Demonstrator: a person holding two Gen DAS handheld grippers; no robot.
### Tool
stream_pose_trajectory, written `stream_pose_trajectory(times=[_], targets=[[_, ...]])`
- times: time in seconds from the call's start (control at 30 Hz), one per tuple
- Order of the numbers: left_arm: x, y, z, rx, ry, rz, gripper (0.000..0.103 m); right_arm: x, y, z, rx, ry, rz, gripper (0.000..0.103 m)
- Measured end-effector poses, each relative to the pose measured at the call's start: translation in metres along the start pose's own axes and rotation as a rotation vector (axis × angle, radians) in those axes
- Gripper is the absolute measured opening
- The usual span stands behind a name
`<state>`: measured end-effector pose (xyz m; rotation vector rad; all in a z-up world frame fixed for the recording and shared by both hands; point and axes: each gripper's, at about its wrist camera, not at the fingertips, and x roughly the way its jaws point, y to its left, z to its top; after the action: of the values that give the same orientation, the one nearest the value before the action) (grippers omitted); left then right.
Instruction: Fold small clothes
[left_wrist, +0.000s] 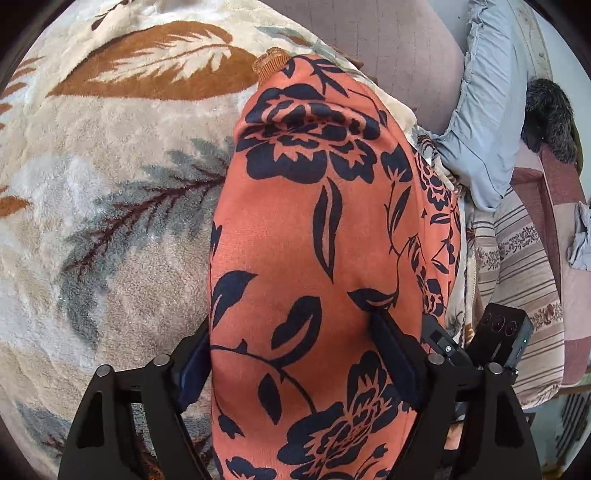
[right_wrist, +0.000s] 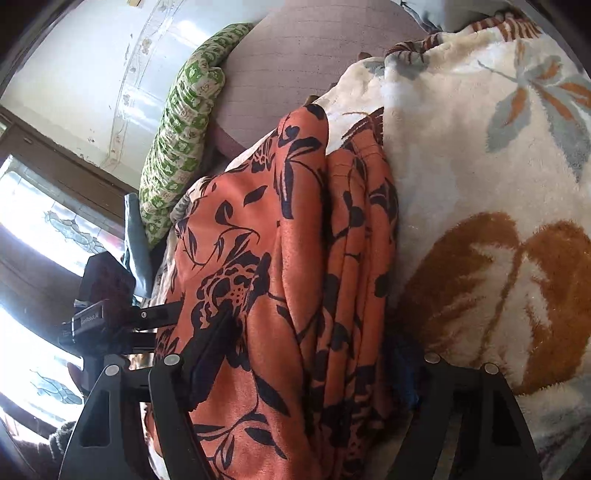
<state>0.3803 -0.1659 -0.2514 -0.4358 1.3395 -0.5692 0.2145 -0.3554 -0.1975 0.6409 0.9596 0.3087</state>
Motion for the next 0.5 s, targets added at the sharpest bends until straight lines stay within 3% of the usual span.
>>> stream_pose_trajectory(times=[0.03, 0.1, 0.13, 0.33, 0.5], targets=[[-0.003, 0.0, -0.002, 0.009, -0.004, 0.009, 0.064, -0.002, 0.003, -0.001, -0.005, 0.004, -0.015, 0.052], [-0.013, -0.003, -0.008, 0.011, -0.014, 0.002, 0.05, -0.009, 0.017, -0.002, -0.022, -0.01, -0.063, 0.041], [-0.021, -0.006, -0.012, 0.02, -0.02, 0.001, 0.048, -0.014, 0.025, -0.003, -0.026, -0.016, -0.08, 0.036], [-0.074, -0.02, -0.035, 0.116, -0.1, 0.057, 0.046, -0.034, 0.076, -0.017, -0.059, -0.037, -0.056, 0.034], [-0.144, 0.004, -0.054, 0.127, -0.186, 0.049, 0.047, -0.04, 0.121, -0.026, -0.065, -0.1, 0.026, 0.035]])
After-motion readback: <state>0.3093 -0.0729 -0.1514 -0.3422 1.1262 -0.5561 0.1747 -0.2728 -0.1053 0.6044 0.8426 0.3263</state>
